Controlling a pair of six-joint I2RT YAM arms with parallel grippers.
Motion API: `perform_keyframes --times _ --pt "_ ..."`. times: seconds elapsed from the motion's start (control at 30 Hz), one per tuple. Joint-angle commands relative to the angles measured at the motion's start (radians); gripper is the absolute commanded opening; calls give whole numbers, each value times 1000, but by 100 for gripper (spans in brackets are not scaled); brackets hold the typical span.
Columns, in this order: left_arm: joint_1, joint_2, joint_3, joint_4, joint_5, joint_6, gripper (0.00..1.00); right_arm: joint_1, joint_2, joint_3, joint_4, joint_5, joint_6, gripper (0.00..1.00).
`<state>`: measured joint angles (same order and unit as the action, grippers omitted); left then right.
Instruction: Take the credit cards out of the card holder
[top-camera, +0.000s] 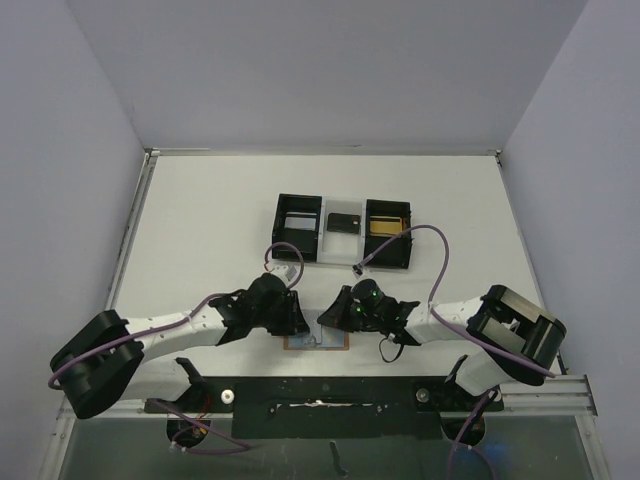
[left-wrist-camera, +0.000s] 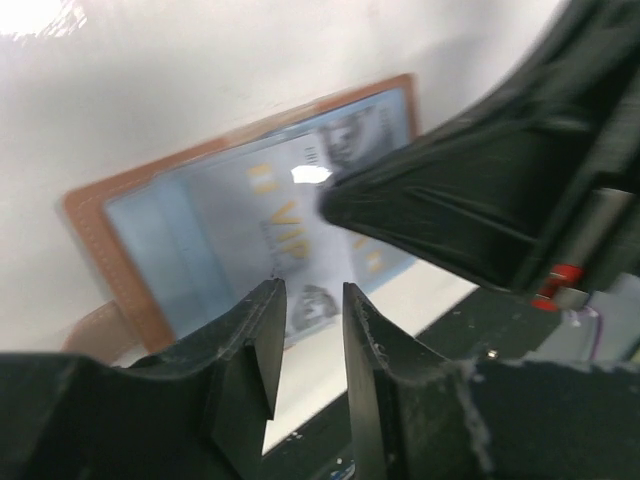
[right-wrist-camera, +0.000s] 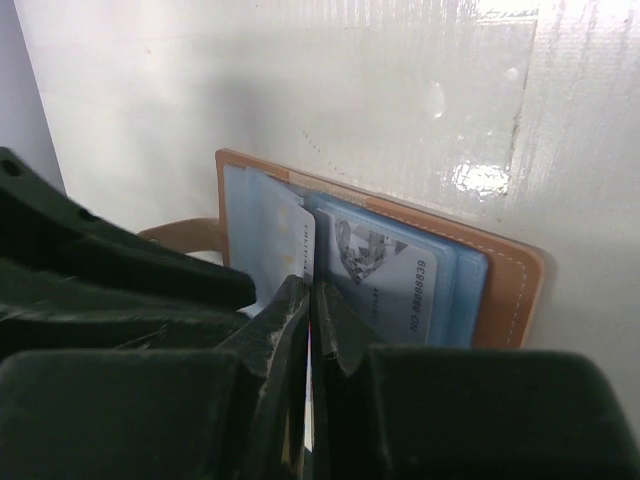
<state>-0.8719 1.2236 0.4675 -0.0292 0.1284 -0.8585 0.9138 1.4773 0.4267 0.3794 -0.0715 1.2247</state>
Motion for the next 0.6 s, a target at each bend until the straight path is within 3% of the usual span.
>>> perform_keyframes --times 0.0,0.17,0.43,0.57 --pt "-6 75 -9 -1 -52 -7 22 -16 -10 1 -4 6 -4 0" --pt "-31 103 11 -112 -166 -9 15 -19 -26 -11 38 -12 -4 0" --pt "-46 109 9 -133 -172 1 12 -18 40 -50 235 -117 9 17" --pt "-47 104 3 -119 -164 -2 11 -17 69 -61 273 -141 29 20"
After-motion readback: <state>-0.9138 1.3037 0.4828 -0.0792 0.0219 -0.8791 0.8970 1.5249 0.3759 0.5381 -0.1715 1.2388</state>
